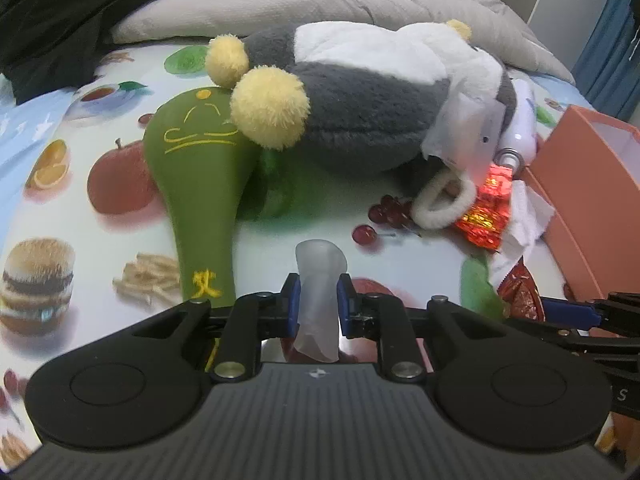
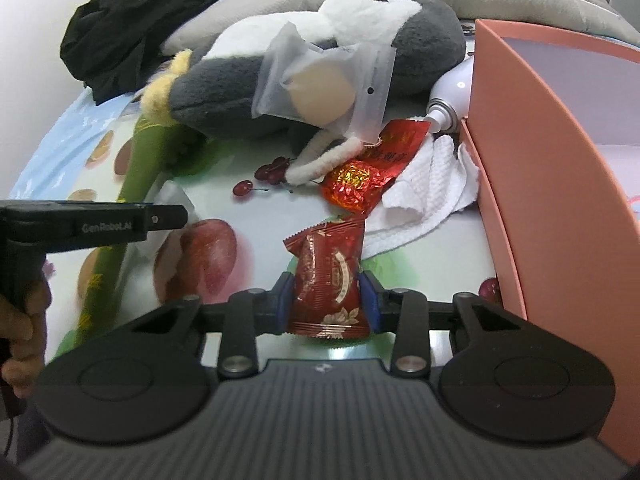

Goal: Organize soft objects
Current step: 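Grasp the red snack packet with the right tool while the left tool grasps the translucent cup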

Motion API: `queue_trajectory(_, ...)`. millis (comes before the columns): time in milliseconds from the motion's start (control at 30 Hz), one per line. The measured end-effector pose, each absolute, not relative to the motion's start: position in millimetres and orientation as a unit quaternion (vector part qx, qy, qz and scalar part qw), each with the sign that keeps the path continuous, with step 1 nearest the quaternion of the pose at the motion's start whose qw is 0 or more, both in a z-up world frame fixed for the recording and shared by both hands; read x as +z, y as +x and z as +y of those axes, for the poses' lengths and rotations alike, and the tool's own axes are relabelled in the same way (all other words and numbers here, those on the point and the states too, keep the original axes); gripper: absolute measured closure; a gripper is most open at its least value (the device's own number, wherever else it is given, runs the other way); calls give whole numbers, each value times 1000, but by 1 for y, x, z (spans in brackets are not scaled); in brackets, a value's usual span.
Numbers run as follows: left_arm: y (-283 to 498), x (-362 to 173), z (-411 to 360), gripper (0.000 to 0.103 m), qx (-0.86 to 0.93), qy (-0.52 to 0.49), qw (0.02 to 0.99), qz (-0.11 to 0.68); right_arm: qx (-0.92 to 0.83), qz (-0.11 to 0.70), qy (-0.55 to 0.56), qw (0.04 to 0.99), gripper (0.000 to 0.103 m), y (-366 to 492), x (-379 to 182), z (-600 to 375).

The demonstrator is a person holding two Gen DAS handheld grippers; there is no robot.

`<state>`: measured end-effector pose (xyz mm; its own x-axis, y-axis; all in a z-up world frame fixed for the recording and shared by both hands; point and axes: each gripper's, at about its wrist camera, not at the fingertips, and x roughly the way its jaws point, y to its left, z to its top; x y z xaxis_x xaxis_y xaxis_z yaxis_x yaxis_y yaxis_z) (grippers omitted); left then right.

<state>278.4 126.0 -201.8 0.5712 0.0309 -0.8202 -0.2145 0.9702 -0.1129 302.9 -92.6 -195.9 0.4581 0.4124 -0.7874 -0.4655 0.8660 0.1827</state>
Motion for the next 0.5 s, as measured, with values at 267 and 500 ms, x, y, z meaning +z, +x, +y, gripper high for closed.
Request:
queue_trajectory(267,239,-180,112,80,65,-121,882,452,254,444,-13,859,64,277,-174,-108)
queue_trajectory(500,203,-155,94,80,57,-129,887,440,257,431,-7,865,64,246,-153,-123)
